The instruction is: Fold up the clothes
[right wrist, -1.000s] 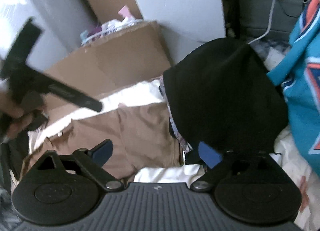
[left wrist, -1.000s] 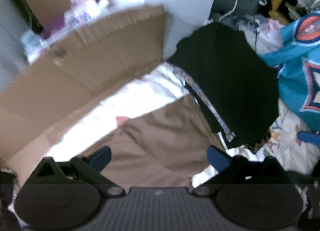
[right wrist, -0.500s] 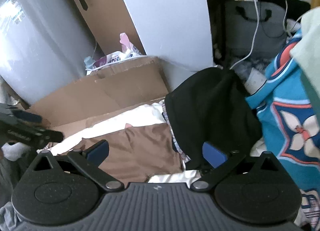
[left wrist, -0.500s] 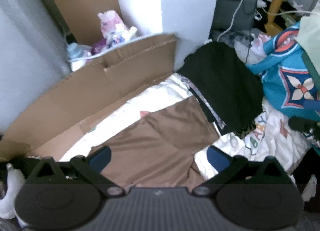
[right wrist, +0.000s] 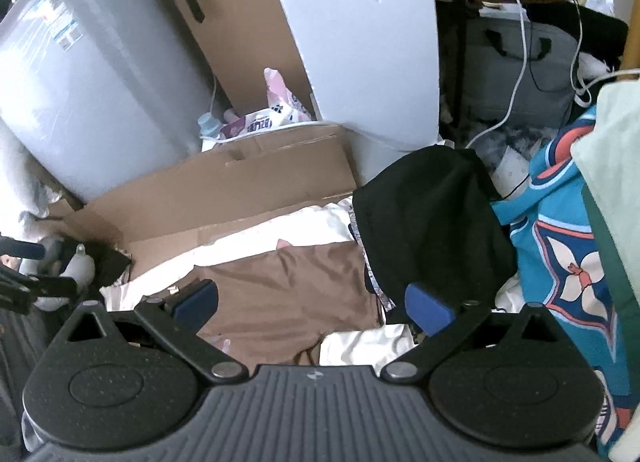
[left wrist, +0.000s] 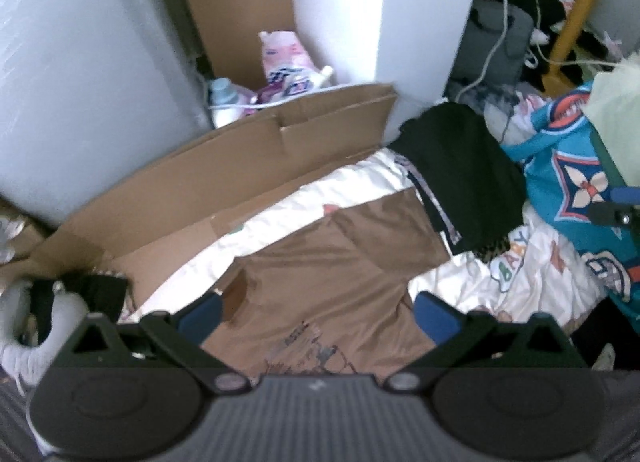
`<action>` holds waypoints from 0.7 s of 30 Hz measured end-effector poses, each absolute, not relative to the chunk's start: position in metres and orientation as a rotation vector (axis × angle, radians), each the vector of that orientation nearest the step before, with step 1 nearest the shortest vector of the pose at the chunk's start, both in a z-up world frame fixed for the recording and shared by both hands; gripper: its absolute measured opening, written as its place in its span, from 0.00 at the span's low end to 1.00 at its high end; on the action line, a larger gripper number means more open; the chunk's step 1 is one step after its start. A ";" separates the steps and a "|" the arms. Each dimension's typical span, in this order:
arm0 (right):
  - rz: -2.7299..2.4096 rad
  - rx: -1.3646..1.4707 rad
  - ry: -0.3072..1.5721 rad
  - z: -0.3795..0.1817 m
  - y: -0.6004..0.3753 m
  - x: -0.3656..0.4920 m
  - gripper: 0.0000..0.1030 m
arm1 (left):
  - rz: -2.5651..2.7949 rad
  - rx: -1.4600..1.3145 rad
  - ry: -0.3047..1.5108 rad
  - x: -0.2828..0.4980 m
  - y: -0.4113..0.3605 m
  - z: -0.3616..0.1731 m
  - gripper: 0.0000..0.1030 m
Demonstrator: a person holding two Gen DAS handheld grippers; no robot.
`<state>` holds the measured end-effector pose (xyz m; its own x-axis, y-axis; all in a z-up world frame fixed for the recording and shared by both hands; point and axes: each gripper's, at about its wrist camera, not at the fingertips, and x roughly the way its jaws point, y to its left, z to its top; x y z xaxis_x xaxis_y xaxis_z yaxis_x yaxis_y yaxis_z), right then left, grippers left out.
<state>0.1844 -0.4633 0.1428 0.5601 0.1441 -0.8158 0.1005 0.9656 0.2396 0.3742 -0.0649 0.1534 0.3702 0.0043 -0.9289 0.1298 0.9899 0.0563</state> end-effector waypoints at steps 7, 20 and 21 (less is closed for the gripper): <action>0.052 0.252 0.986 0.163 -0.446 0.171 1.00 | -0.026 0.112 1.146 0.323 -0.037 0.166 1.00; 0.111 0.214 0.990 0.169 -0.405 0.133 1.00 | 0.045 0.077 1.132 0.207 0.021 0.155 1.00; 0.116 0.207 0.994 0.168 -0.401 0.131 1.00 | 0.051 0.078 1.131 0.200 0.025 0.156 1.00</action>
